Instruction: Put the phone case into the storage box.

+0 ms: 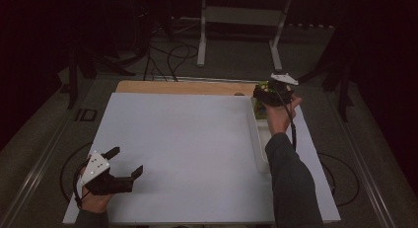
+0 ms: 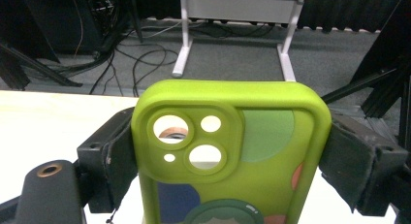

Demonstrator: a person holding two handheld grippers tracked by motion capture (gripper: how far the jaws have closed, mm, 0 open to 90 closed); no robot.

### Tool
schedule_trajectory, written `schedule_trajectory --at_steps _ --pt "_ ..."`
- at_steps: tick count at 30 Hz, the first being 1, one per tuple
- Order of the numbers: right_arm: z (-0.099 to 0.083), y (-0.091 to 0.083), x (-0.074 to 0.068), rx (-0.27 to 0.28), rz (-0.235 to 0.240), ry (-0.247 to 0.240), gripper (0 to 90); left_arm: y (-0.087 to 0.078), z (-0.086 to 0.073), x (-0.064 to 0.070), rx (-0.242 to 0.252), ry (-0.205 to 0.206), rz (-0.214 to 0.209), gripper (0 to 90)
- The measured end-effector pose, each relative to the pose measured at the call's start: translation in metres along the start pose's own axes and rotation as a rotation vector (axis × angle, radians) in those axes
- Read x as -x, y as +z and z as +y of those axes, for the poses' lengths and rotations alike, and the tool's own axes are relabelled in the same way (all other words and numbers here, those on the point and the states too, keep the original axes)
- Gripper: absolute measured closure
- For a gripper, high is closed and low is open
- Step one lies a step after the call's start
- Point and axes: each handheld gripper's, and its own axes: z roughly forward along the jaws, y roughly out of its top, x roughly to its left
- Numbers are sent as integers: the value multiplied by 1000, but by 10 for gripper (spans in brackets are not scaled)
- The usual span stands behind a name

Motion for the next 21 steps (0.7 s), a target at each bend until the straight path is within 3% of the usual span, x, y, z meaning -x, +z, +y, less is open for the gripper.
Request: schedule_trajectory --at_steps 9,21 --pt "-3 4 1 -28 2 18 150 0 0 0 1 -2 0 0" --pt "-10 8 0 -66 -8 6 149 0 0 0 3 -1 0 0"
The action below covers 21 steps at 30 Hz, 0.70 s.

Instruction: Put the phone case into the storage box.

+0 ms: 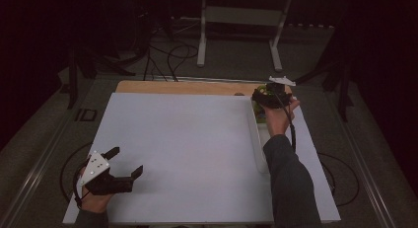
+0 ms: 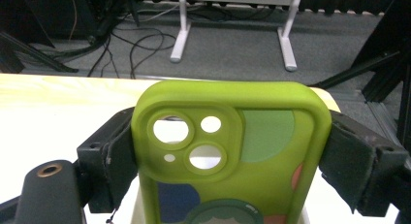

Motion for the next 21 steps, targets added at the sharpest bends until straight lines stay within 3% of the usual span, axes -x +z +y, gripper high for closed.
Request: schedule_trajectory --at_steps 6,21 --pt "-4 4 2 -23 -1 0 149 0 0 0 0 -1 1 0" --pt "-5 11 -2 7 -7 -17 148 -1 1 0 8 -4 1 0"
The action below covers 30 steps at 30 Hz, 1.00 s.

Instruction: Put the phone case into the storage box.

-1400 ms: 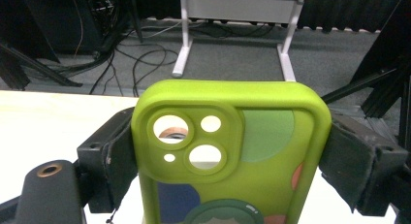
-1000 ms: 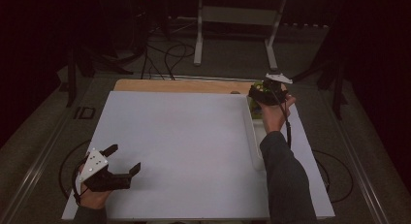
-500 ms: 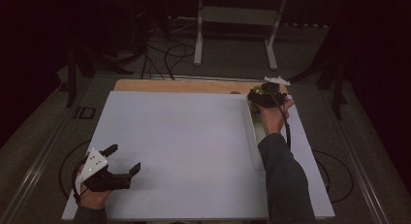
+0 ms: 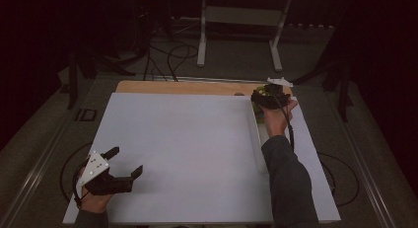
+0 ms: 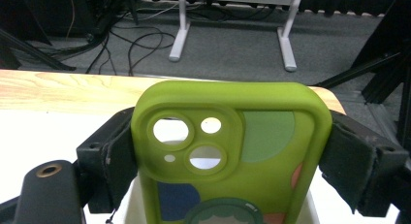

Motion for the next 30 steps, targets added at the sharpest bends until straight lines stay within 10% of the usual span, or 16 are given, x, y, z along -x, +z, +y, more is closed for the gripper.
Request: schedule_trajectory --at_steps 30 --pt "-2 8 3 1 -9 17 140 -2 0 -1 5 -3 3 0"
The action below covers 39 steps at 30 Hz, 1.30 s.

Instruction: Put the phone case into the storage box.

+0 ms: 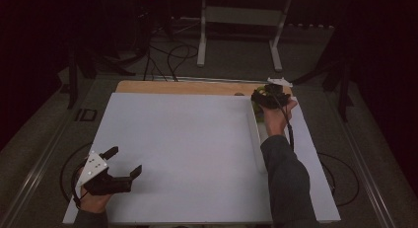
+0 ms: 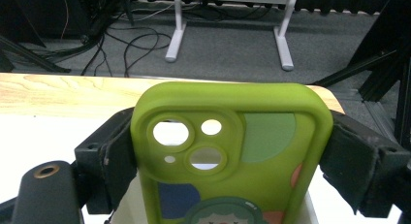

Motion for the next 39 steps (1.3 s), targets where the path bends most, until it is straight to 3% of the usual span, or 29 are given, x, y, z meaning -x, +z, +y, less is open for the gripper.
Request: schedule_trajectory --at_steps 13,17,24,39 --pt "0 1 1 -21 27 17 88 0 0 0 -1 0 0 0" --pt "1 0 4 -19 29 49 77 0 0 0 -1 0 0 0" --pt "4 -3 5 -8 57 42 75 0 0 0 -1 0 0 0" --pt "8 -14 0 23 61 30 76 1 0 1 -2 1 0 0"
